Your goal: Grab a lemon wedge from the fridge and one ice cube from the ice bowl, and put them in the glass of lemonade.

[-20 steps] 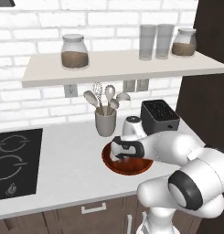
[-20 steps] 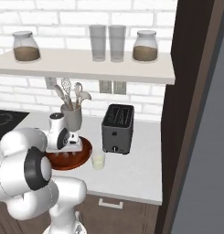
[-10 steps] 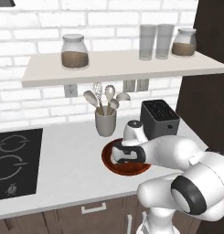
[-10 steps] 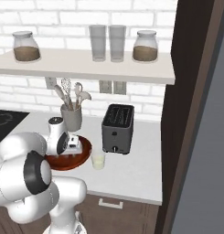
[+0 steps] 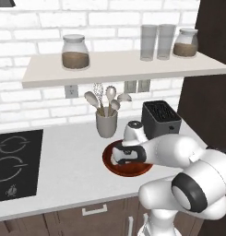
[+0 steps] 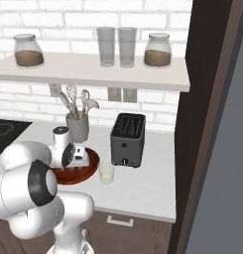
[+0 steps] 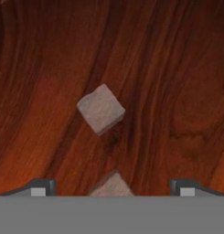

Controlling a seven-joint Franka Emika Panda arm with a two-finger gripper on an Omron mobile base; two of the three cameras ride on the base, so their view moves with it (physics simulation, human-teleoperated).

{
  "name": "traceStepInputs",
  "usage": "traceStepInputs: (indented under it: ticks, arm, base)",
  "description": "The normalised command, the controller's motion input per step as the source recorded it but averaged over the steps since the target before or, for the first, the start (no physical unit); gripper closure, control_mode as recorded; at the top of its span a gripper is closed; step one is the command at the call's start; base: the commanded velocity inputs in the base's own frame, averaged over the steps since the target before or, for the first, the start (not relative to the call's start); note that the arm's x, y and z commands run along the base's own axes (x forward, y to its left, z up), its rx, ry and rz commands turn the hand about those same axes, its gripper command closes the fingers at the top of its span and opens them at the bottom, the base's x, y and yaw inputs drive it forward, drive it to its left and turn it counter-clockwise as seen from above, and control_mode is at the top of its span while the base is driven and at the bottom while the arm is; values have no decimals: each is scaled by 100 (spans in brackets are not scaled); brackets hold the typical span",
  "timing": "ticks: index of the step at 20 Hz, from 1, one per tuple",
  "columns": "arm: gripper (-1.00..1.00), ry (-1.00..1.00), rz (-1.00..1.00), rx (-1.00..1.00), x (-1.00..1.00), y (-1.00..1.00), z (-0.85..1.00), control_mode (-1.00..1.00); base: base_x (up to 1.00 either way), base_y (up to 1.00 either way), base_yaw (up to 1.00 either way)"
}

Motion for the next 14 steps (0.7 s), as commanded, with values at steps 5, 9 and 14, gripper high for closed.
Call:
traceStepInputs:
  ticks: [5,9,14]
  arm:
    - [-100,0,0,0,0,0,0,-100]
    - [-100,0,0,0,-10,0,0,-100]
    - [-100,0,0,0,-3,0,0,-100]
  base:
    - [0,0,0]
    - [0,0,0]
    - [0,0,0]
